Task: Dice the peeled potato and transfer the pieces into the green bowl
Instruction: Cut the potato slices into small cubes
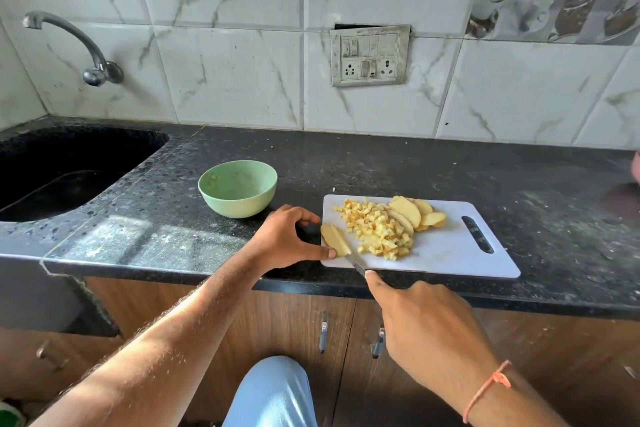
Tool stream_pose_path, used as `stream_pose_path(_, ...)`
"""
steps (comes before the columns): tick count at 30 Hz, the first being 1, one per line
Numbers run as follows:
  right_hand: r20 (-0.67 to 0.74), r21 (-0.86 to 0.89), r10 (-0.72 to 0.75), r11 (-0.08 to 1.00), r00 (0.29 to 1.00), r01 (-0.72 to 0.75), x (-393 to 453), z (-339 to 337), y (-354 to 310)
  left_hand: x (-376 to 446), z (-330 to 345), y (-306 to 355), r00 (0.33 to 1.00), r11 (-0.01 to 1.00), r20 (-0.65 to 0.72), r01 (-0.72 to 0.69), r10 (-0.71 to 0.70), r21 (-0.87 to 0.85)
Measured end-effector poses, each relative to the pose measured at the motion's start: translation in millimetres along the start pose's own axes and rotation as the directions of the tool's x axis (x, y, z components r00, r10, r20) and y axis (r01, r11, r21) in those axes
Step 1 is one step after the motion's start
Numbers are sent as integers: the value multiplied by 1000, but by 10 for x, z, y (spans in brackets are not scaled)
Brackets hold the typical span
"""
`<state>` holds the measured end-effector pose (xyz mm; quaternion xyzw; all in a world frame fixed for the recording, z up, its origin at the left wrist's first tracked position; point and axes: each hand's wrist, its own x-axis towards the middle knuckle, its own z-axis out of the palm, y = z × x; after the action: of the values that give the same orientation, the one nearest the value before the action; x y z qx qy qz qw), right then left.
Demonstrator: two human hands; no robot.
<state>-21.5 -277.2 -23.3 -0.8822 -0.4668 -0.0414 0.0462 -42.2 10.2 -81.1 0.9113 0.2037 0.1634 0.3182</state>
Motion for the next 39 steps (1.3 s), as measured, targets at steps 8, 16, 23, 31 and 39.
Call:
stream_pose_path(8,-49,125,52,991,997,-46,1,22,-16,-50,-11,15,1000,1000,-18,-1,1,-5)
stream_pose_path(16,-89,96,52,994,995,-44,169,13,-68,-70,-26,22,999,1000,-20,-28,28,1)
stream_pose_path(23,-105,96,55,994,993,-45,389,94,-168,-76,-27,31,999,1000,-20,-26,26,-5)
stream_pose_path(31,-134,13,19,1000,991,-18,657,163,-276,-69,-11,22,999,1000,-32,-13,13,-9)
stream_pose_path(39,-127,-95,-28,995,992,16,789,203,-300,-47,-3,11,1000,1000,-29,-9,8,-13)
